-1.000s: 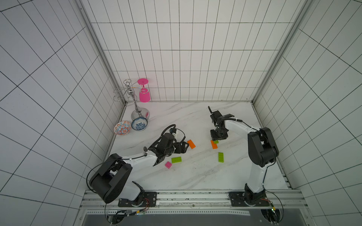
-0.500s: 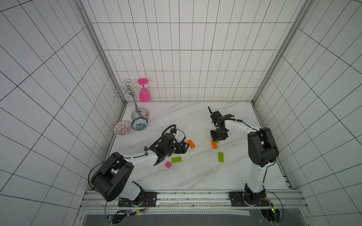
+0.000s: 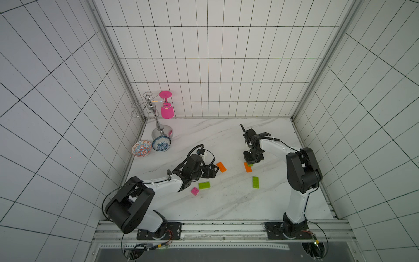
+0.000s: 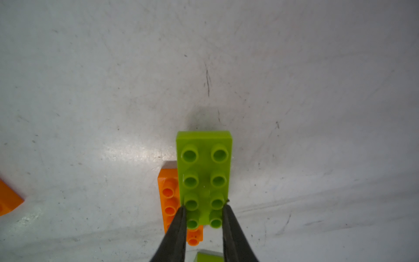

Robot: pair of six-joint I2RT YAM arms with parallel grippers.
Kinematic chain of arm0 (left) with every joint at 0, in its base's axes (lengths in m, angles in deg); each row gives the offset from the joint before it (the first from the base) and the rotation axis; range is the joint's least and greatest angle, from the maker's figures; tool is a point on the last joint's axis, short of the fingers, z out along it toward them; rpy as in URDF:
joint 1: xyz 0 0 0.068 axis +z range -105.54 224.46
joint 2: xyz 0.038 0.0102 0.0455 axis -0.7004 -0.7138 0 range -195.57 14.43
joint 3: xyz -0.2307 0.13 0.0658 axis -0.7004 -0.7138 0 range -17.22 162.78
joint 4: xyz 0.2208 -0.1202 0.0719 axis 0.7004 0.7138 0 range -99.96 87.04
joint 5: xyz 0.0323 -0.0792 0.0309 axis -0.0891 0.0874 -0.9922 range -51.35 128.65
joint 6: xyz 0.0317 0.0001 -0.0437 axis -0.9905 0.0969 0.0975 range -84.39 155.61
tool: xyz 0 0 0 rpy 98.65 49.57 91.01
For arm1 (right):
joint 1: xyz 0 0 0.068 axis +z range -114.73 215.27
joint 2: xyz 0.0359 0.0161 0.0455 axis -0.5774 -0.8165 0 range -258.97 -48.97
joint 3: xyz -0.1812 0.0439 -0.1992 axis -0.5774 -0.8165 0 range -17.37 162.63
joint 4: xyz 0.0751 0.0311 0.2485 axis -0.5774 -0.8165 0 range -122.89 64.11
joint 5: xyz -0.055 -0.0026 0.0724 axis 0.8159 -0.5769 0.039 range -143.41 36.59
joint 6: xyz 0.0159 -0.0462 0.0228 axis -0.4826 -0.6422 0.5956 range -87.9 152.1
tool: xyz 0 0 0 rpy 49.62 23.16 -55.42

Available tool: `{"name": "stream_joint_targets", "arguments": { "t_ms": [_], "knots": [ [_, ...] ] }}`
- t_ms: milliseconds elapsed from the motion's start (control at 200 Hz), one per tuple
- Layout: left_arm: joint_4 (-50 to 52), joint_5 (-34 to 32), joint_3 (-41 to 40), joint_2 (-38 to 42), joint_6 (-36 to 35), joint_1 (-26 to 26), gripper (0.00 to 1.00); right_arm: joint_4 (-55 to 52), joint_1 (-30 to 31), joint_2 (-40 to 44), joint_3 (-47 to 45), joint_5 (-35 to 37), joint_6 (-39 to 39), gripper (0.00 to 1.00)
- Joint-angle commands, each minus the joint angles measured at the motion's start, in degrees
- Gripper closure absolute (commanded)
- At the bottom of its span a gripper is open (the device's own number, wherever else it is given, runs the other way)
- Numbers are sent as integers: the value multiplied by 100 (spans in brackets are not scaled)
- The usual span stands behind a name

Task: Assemble a small pinwheel with lego
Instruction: Pick up the lego brick from the center of the board.

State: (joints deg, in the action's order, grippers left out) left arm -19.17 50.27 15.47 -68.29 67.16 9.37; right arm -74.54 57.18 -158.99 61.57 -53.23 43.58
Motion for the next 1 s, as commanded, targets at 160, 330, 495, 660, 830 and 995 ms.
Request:
{"name": "stream_joint_targets", "arguments": {
  "t_ms": [160, 330, 495, 660, 830, 995],
  "knots": [
    [-39, -69, 123, 61, -78, 19, 10, -167, 105, -162, -141, -14, 19, 74],
    [16, -81, 122, 150, -79, 32, 10, -168, 103, 242, 101, -16, 65, 61],
    [26, -80, 108, 151, -79, 35, 10, -188, 85, 211, 110, -48, 30, 52],
    [7, -80, 98, 150, -79, 32, 10, -186, 85, 4, 113, -127, 20, 56],
    [8, -82, 87, 155, -79, 65, 10, -237, 85, -83, 113, -1, 20, 59],
    [-10, -72, 80, 151, -79, 78, 10, -276, 85, -159, 135, 44, 12, 60]
  ]
}}
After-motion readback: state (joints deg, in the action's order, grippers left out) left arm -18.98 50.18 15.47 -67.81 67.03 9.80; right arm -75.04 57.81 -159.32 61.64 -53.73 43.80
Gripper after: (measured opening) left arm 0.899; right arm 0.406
